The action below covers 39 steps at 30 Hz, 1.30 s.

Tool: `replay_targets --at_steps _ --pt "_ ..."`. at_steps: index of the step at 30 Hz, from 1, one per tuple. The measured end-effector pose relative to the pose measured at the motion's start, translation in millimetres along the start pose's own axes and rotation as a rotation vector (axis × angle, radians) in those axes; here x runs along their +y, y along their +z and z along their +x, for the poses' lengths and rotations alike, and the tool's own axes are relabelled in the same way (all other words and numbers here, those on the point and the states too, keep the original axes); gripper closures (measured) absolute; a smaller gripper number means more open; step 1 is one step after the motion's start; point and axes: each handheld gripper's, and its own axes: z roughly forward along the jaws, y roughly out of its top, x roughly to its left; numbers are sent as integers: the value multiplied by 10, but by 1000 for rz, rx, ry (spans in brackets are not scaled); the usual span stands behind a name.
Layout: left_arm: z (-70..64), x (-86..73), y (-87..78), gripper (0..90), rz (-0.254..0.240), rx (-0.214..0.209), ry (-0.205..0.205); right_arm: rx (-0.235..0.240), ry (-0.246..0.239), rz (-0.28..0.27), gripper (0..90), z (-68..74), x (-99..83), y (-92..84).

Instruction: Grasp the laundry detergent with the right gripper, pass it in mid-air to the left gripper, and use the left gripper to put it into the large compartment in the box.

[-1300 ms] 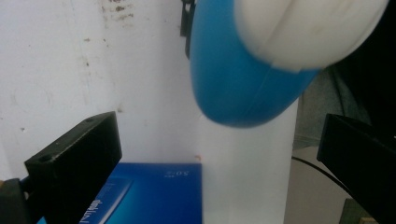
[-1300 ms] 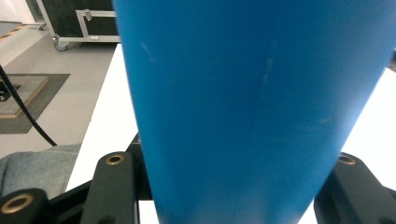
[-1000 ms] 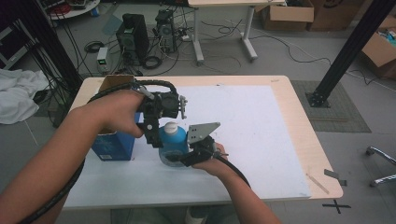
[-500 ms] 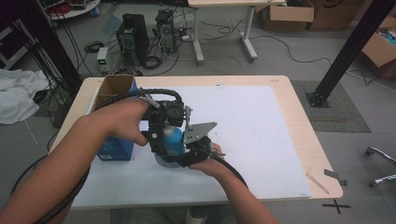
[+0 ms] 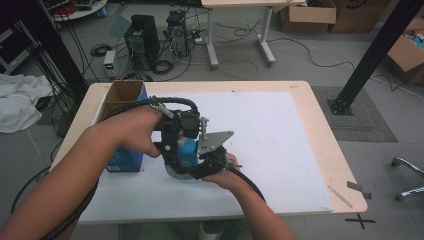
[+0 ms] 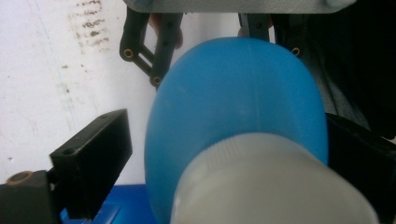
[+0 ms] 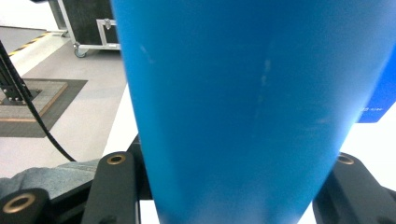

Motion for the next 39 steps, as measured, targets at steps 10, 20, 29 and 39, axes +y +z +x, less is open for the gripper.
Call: replay_targets --at_steps 10,20,29,39 --pt "12 -10 -2 157 8 -13 -5 -1 5 -6 453 -8 -10 0" --pt "16 -21 -2 223 22 -6 -15 -1 0 -11 453 -8 -7 14" --pt "5 -20 2 262 16 -1 -20 2 7 -6 453 -9 -16 13" --pt "13 -15 32 325 19 -3 -25 -2 9 -8 453 -18 -27 3"
